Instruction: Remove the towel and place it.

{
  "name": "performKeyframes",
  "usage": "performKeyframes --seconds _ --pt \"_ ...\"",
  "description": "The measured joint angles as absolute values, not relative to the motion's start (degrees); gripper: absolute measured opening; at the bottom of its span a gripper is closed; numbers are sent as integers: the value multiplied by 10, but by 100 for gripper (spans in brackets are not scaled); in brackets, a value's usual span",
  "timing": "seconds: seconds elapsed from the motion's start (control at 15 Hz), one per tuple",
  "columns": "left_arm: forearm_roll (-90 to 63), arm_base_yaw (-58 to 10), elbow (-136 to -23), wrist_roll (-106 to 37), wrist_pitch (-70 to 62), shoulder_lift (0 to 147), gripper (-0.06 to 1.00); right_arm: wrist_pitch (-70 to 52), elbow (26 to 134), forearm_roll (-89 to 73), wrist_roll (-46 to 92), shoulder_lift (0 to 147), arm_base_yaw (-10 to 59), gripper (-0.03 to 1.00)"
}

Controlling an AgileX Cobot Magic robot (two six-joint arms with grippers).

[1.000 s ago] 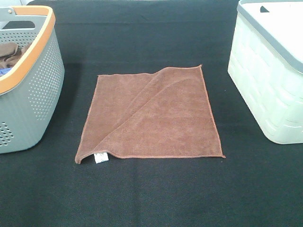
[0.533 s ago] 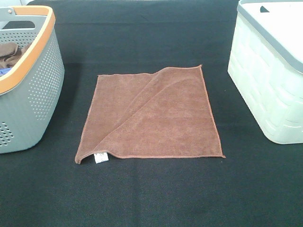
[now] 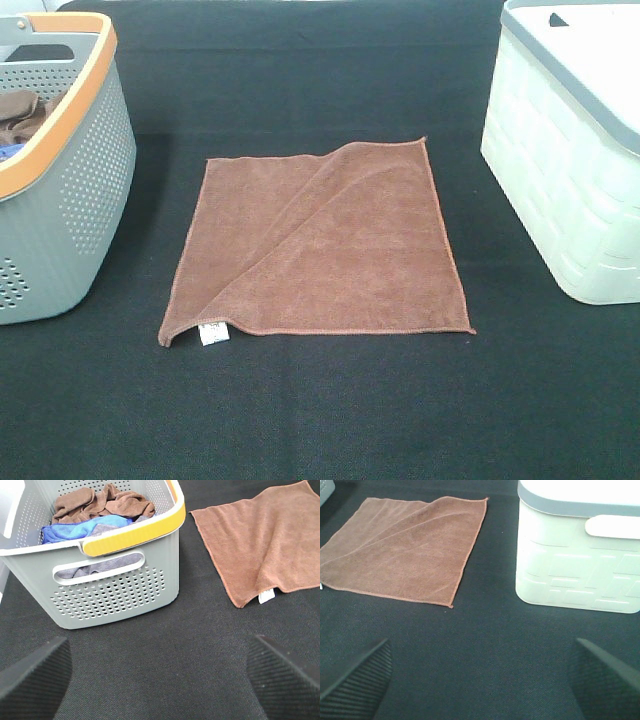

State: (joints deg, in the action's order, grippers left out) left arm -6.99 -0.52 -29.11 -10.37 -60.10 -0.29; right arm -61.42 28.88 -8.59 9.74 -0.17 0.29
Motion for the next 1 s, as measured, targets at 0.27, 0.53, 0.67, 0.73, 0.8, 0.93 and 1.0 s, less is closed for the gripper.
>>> performKeyframes --seconds 0.27,0.53,0.67,0.73,0.8,0.93,1.0 --pt "-70 -5 -291 -104 -601 -3 90 -614 289 -86 97 -4 3 89" --pt "-70 -5 -291 -104 -601 -3 90 -614 289 -86 97 -4 3 89" --pt "-70 -5 -291 -104 -601 -3 90 -614 289 -86 97 -4 3 89" --pt "-70 -5 -291 -104 -601 -3 90 -614 289 -86 97 -4 3 89" --pt "-70 -5 -291 -104 -601 -3 90 -614 289 -86 97 -4 3 89" --pt "-70 -5 -291 -104 -601 -3 90 -614 289 -86 97 -4 3 89" --pt "-70 -5 -291 -104 -601 -3 90 -614 289 -86 97 -4 3 89"
